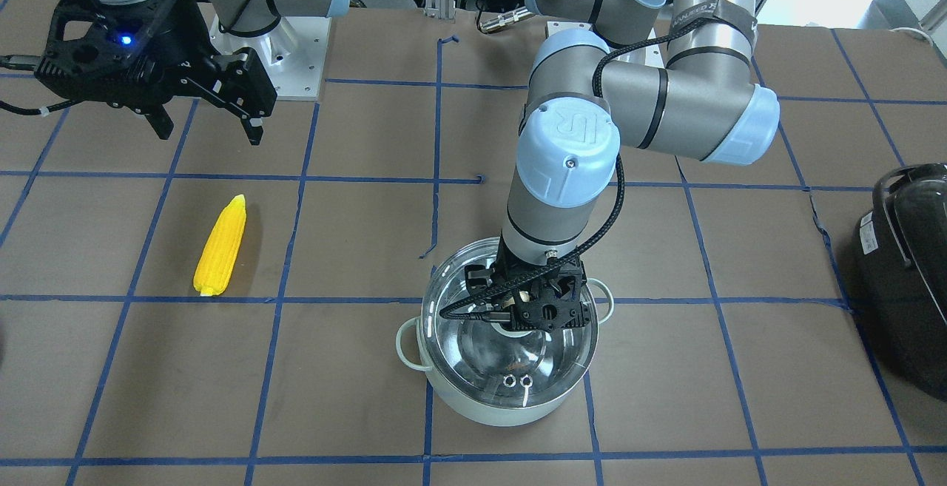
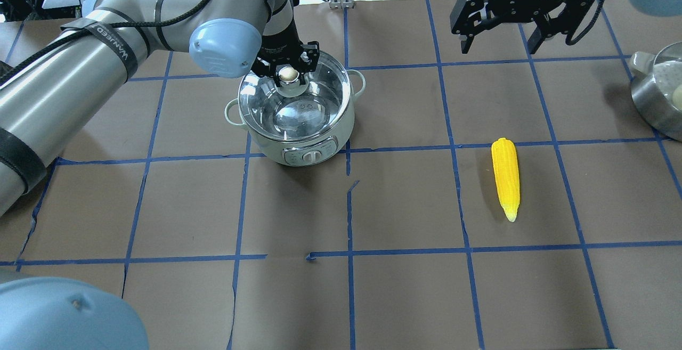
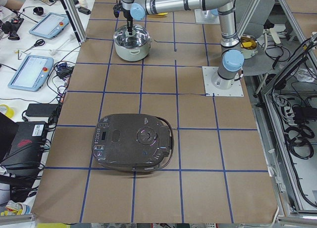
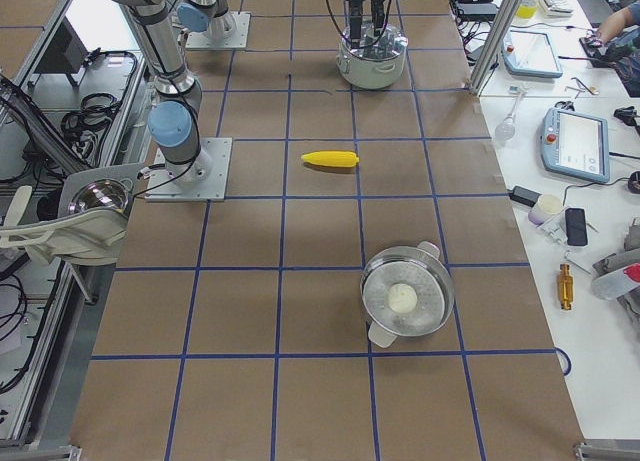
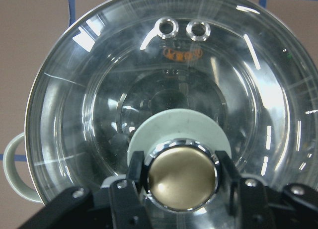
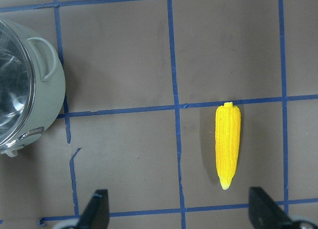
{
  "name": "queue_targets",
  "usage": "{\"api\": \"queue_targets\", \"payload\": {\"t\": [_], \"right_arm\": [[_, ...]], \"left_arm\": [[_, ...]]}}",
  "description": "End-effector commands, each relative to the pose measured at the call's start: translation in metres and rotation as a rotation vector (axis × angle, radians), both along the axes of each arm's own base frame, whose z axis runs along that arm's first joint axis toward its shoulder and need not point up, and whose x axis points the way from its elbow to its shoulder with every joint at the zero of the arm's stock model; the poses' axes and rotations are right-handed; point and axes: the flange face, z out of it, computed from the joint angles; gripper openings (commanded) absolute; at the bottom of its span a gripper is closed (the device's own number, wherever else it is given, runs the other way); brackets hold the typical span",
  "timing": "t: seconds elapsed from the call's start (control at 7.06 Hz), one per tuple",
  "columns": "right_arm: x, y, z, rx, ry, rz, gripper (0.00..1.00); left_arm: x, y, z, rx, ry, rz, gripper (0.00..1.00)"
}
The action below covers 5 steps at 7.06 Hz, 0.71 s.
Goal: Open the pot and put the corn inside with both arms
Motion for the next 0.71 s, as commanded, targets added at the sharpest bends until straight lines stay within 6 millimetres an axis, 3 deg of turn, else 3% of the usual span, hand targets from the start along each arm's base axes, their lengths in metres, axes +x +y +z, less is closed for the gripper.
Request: {"api": "queue_targets", "payload": {"t": [0.0,0.14,0.28,0.57], "right_arm": [[0.0,0.0,0.0,-0.001,0.001,0.0,1.0],[0.0,0.0,0.0,0.001,0.003,0.0,1.0],[0.0,0.0,0.0,0.001,0.003,0.0,1.0],[-0.002,-0.001,-0.002,0.005,0.006,-0.004,1.0]], "left_arm": [[0.007,0.005,0.025,-0.027,0.002,-0.02,0.42],[0.009,0.01,0.055,-0.027,0.001,-0.02,0.42],[0.029,0.014,0.082,-0.002,-0.016,-0.051,0.42],[0.149,-0.003,0.089,0.046,-0.014,-0.02,0.42]]}}
